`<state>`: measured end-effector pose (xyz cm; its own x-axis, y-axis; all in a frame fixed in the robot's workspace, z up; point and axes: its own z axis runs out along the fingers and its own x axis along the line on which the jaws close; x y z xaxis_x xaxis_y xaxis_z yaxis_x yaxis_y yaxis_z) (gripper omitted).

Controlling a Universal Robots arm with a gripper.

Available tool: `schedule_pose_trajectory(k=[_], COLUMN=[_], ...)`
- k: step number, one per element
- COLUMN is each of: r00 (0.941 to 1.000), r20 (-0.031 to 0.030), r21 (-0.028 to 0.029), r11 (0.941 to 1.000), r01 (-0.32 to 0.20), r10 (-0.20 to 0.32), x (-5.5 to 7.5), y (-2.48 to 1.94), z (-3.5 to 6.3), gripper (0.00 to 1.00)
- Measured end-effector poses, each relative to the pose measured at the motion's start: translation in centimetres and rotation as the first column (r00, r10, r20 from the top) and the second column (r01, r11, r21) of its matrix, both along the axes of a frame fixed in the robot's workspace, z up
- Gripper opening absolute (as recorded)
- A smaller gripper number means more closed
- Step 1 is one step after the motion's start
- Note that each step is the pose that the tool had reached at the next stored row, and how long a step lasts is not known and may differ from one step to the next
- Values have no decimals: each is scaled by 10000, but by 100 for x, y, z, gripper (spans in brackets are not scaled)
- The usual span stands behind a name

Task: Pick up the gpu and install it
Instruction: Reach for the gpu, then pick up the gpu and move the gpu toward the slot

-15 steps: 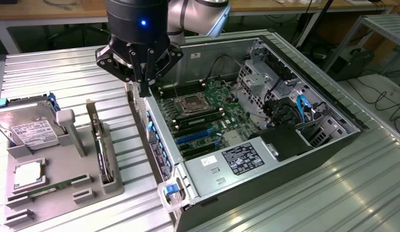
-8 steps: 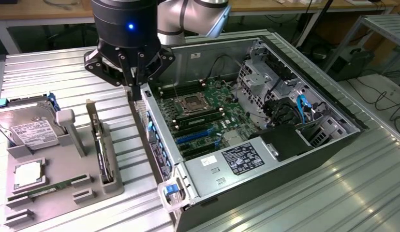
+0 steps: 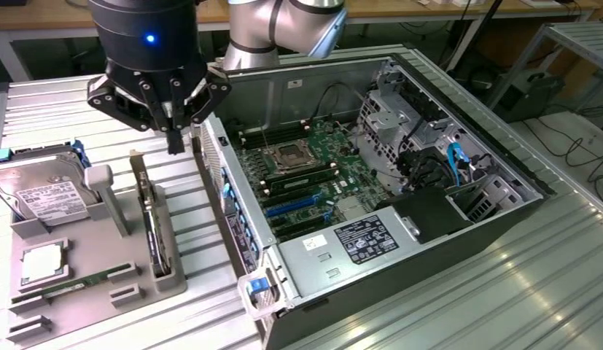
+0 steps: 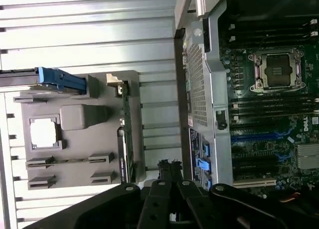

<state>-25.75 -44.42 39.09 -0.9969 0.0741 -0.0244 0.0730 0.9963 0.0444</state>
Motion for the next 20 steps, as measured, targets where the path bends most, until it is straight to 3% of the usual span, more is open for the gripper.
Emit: schedule_pose_trajectory(k=[12,15,20], r00=[10000,10000,10000], r20=[0,0,1], r21=[4,4,4], r11=[10000,10000,10000], r01=[-1,-1,-2], r10=[1,1,2], x=[-489,-554,-557], y=[13,13,13], z=[-4,-5,-5], gripper=[11,11,11])
